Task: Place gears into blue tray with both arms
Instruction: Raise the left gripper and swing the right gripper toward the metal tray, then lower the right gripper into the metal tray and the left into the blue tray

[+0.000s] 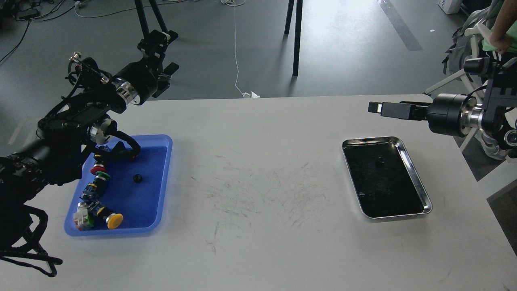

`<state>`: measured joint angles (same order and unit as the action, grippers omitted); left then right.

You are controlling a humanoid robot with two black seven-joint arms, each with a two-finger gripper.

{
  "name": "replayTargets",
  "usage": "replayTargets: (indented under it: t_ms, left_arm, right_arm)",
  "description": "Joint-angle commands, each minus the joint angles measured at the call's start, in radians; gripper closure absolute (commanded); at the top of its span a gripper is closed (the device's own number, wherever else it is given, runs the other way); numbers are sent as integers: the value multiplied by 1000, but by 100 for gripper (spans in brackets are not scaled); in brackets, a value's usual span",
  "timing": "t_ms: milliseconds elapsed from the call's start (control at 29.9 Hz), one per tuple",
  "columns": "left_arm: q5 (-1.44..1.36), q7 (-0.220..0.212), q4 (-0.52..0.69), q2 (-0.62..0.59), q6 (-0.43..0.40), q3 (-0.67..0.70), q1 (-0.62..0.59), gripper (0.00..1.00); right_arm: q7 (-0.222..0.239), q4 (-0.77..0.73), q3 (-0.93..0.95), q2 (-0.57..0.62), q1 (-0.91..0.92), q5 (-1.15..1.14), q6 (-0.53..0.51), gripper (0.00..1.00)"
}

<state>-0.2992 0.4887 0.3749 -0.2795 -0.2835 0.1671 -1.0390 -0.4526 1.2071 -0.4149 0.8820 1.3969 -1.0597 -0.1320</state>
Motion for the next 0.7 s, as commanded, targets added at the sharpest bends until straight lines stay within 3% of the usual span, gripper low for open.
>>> replayTargets:
  t_ms: [0, 167, 334, 668]
  left_arm:
    - [5, 0, -16, 23, 23, 5, 0, 1]
    - [43, 0, -37, 29, 6, 11, 0, 2]
    - [49, 0, -65, 37, 4, 9, 2, 2]
    - [54, 0, -71, 33, 0, 11, 0, 2]
  right_arm:
    - [-4, 0, -2, -3, 2, -127, -9, 4]
    - [-5, -66, -53, -14, -16, -241, -9, 4]
    - [-8, -199, -79, -29, -44, -241, -8, 4]
    - [-8, -313, -65, -100, -159, -240, 12, 4]
